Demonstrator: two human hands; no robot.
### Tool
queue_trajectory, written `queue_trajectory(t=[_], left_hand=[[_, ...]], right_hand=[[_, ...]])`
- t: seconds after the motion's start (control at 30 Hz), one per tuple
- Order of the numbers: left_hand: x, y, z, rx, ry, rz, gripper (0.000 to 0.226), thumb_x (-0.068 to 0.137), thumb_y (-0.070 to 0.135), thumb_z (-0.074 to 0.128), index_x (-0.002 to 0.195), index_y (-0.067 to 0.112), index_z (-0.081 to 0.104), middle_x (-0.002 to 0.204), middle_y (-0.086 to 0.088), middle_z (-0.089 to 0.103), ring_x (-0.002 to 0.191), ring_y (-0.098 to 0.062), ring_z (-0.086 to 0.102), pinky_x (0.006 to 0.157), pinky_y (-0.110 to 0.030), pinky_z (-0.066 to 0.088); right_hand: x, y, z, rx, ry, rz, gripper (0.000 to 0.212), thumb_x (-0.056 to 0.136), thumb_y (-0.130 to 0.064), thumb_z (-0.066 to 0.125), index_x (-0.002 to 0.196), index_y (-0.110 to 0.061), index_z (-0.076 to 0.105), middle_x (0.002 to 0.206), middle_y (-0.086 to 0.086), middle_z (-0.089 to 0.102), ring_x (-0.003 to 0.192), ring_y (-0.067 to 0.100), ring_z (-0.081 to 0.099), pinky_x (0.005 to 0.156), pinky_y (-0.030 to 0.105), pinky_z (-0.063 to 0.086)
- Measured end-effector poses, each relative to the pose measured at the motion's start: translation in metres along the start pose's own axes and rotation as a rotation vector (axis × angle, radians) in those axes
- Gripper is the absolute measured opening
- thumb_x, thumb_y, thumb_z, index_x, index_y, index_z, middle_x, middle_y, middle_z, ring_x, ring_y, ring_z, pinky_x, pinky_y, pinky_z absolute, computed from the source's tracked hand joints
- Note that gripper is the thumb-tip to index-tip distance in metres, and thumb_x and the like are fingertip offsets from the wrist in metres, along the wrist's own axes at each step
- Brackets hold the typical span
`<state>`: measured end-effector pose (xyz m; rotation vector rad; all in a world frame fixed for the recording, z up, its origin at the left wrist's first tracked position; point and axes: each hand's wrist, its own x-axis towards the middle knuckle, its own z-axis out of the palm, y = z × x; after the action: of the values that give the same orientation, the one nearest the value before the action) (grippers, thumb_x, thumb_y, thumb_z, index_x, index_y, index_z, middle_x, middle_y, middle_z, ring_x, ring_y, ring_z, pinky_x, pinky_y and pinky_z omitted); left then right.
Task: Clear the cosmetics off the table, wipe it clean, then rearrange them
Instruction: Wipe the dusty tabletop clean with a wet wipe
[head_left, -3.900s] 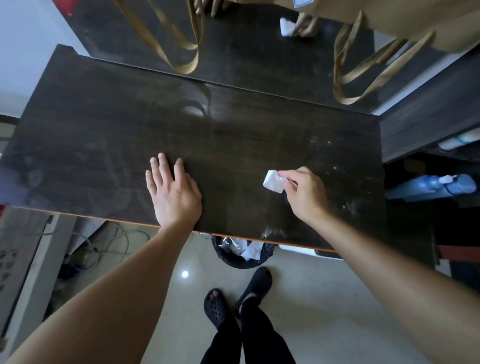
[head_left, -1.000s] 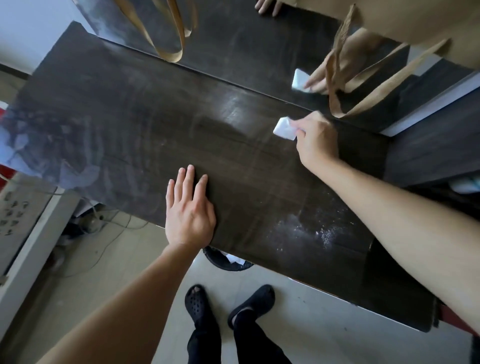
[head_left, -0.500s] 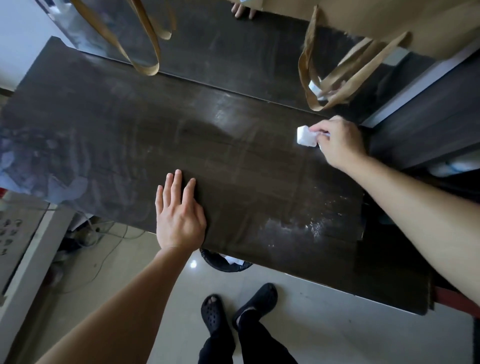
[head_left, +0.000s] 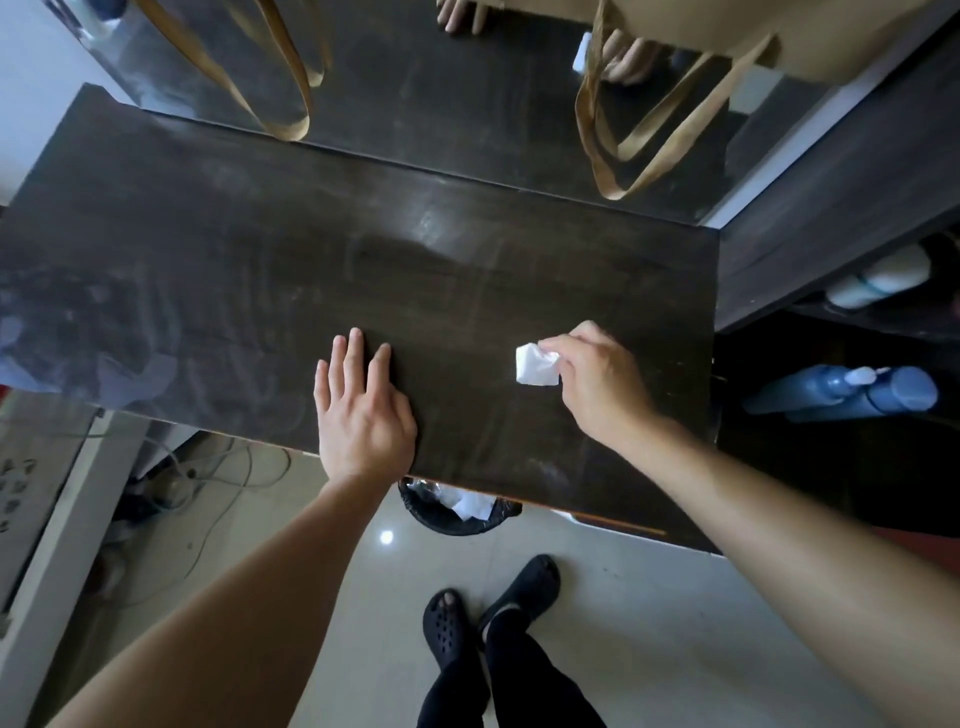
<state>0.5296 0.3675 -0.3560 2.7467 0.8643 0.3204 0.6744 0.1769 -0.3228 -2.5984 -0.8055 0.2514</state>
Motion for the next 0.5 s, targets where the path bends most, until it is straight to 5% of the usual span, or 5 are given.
queue_trajectory(t=[0.13,0.27,0.4,0.5], left_hand=[[0.000,-0.002,0.001,-0.017,-0.003,-0.001,0.048,0.085,0.020,0.038,0.129,0.008,0.052,0.149,-0.019,0.036,0.140,-0.036,0.027,0.117,-0.046,0.016],[0.001,0.000,0.003,0.002,0.000,-0.011,0.046,0.084,0.016,0.042,0.127,0.006,0.053,0.147,-0.021,0.037,0.139,-0.038,0.029,0.116,-0.049,0.018],[-0.002,0.023,0.008,-0.044,-0.021,-0.152,0.049,0.083,0.014,0.039,0.128,0.001,0.053,0.147,-0.022,0.036,0.140,-0.038,0.028,0.115,-0.050,0.020],[-0.010,0.039,0.016,-0.033,-0.024,-0.133,0.051,0.086,0.020,0.031,0.129,0.002,0.051,0.147,-0.023,0.036,0.140,-0.038,0.028,0.116,-0.050,0.019]], right_hand=[[-0.081,-0.013,0.021,0.006,-0.021,-0.154,0.029,0.083,-0.004,0.053,0.105,-0.018,0.067,0.088,0.002,0.052,0.080,0.023,0.052,0.059,0.033,0.046],[-0.153,-0.018,0.020,0.113,-0.182,-0.215,0.028,0.079,-0.010,0.048,0.093,-0.023,0.068,0.083,-0.004,0.048,0.079,0.013,0.047,0.060,0.032,0.046],[-0.114,-0.013,-0.009,0.301,-0.138,-0.061,0.035,0.082,-0.009,0.045,0.100,-0.021,0.073,0.085,0.001,0.057,0.075,0.018,0.057,0.066,0.028,0.044],[-0.042,0.012,-0.042,0.185,0.041,0.005,0.036,0.082,-0.010,0.045,0.105,-0.021,0.070,0.088,0.011,0.058,0.081,0.029,0.059,0.071,0.034,0.045]])
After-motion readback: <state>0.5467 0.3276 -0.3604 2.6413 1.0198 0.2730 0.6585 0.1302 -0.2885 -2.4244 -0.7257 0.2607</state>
